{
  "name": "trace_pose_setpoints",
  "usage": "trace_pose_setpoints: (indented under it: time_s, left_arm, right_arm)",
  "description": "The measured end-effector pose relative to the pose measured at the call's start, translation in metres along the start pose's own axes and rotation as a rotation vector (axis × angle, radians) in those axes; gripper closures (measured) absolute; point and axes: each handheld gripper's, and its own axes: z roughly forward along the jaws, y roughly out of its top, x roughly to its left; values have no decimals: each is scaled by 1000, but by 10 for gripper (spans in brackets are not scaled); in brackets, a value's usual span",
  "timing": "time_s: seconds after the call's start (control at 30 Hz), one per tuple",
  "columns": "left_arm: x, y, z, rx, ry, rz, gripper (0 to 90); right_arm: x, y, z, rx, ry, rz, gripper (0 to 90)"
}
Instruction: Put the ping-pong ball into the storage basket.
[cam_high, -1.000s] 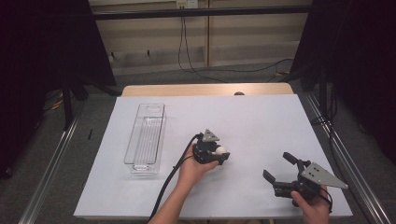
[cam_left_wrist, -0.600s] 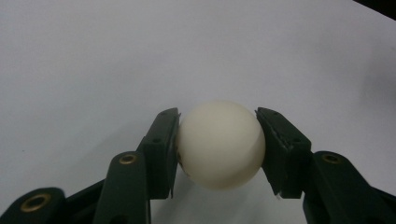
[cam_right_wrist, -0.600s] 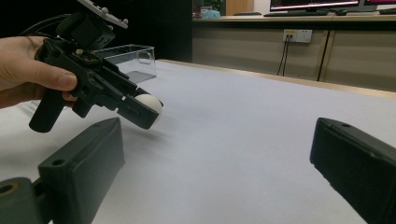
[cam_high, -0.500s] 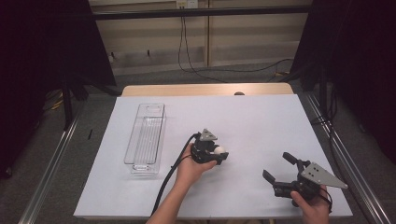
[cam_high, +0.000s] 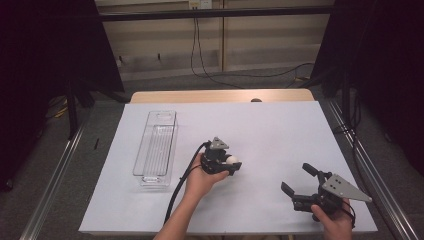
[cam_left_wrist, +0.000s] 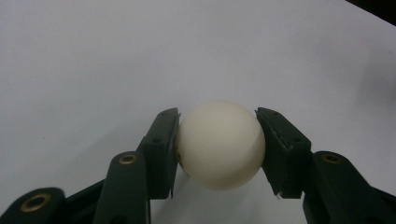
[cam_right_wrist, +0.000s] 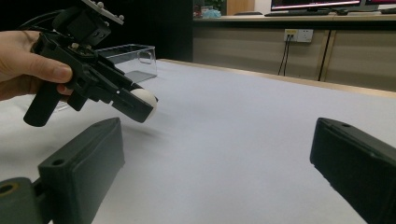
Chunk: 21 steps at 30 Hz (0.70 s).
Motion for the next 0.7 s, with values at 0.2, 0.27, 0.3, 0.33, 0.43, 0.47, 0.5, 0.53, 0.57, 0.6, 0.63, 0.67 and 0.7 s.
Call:
trace_pose_setpoints:
  time_s: [0.2,0.27,0.3,0.33,0.43,0.47,0.5,0.53,0.57,0.6,0.63,0.67,0.7]
  left_arm:
    - [-1,0,-3,2,9,-5,511]
    - [0,0,-4,10,5,-4,511]
    - [0,0,-4,9,9,-5,511]
    - [0,0,-4,7,8,-10,511]
    - [1,0,-5,11,10,-4,511]
    - [1,0,-5,10,10,-5,512]
    - [1,0,-6,11,14,-3,512]
    - [1,0,-6,10,13,-8,512]
    - [1,0,-6,9,13,-10,512]
    - [2,0,-6,12,14,-8,511]
    - [2,0,-7,17,14,-5,511]
    - [2,0,-7,15,15,-9,511]
    - [2,0,-7,13,14,-8,511]
  right_arm:
    - [0,0,0,4,2,1,26]
    - [0,0,0,5,3,2,26]
    - [0,0,0,4,3,3,26]
    - [1,0,0,1,0,6,26]
    - [0,0,0,1,-1,1,26]
    - [0,0,0,4,2,1,26]
    - [0,0,0,4,1,1,26]
    - [0,0,0,4,2,2,26]
    - [0,0,0,5,3,2,26]
    - [1,0,1,0,-3,8,26]
    - [1,0,1,0,-2,7,26]
    - [1,0,1,3,2,3,26]
    - [1,0,1,2,2,3,26]
